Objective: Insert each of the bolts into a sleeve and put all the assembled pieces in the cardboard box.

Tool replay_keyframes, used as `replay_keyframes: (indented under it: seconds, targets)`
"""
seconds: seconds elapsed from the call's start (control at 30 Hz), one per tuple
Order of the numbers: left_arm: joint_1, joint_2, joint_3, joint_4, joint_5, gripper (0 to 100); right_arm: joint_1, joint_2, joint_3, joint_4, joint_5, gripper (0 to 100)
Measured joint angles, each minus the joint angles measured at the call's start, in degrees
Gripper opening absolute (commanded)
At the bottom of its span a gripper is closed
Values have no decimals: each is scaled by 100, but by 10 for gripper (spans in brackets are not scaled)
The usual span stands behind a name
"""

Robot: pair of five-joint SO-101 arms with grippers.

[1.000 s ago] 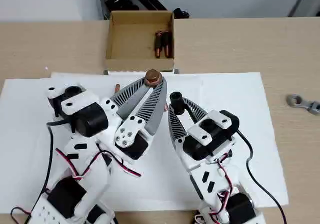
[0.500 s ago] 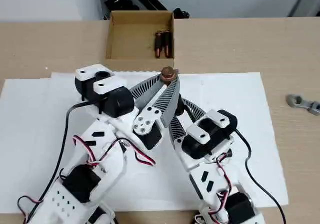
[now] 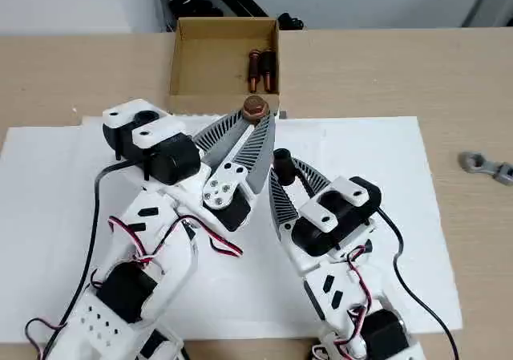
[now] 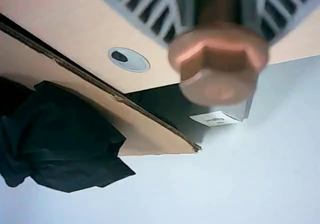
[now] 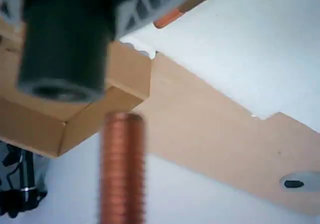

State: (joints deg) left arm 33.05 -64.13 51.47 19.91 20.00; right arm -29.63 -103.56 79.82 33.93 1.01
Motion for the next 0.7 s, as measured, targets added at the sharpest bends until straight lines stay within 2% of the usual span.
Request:
replay_keyframes:
  seconds: [0.4, 0.7]
  targets:
    - [-9, 826, -396, -220, 0, 6, 9, 0, 0, 0, 0, 8]
    - [-9, 888, -404, -237, 176, 6, 0, 0, 0, 0, 0, 8]
